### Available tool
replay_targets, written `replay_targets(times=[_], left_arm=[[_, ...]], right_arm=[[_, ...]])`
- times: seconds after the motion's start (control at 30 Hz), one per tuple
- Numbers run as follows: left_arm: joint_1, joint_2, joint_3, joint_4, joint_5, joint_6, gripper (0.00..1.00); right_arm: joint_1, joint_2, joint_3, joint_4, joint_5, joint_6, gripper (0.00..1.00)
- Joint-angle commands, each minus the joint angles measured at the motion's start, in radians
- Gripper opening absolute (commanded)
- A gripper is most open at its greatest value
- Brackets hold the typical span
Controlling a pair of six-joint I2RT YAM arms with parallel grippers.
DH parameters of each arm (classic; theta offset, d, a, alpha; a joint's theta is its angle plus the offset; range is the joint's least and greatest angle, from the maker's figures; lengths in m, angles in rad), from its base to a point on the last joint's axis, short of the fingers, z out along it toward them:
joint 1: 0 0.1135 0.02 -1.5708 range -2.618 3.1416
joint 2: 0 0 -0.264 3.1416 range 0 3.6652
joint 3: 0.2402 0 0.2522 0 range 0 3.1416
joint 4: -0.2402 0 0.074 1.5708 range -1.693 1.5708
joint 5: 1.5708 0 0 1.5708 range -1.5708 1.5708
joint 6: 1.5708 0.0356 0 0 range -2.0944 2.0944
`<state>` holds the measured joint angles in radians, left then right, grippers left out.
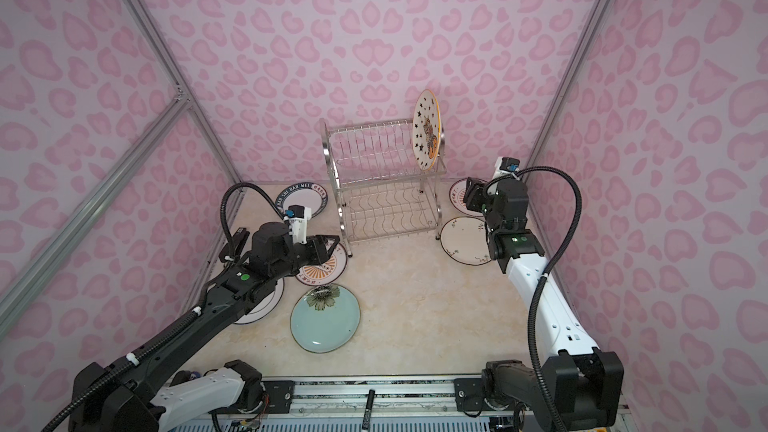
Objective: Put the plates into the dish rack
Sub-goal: 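Open the right gripper and withdraw it from the standing cat plate, then move the right gripper down to the red-berry plate's rim while the left arm shifts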
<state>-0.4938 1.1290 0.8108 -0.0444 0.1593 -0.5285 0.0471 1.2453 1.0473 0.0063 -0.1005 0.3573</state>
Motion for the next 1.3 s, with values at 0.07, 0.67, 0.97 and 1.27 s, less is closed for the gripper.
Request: replay_targets(times=[0.07, 0.67, 0.97, 1.27], left_arm=[[-0.037, 0.065, -0.046, 0.129, -0.028, -0.043, 0.48], [-0.077, 0.195, -0.030, 0.192, -0.024, -0.085, 0.46], [-0.084, 0.213, -0.022, 0.193, -0.018, -0.087, 0.46], [-0.090, 0.229, -0.007, 0.186, -0.012, -0.081, 0.46]], right_arm=[[-0.080, -0.003, -0.133, 0.021, -0.117, 0.104, 0.64], [-0.290, 0.100, -0.259, 0.013, -0.270, 0.138, 0.63], [-0.389, 0.215, -0.203, -0.095, -0.382, 0.096, 0.62], [-0.431, 0.326, -0.177, -0.138, -0.432, 0.075, 0.61]])
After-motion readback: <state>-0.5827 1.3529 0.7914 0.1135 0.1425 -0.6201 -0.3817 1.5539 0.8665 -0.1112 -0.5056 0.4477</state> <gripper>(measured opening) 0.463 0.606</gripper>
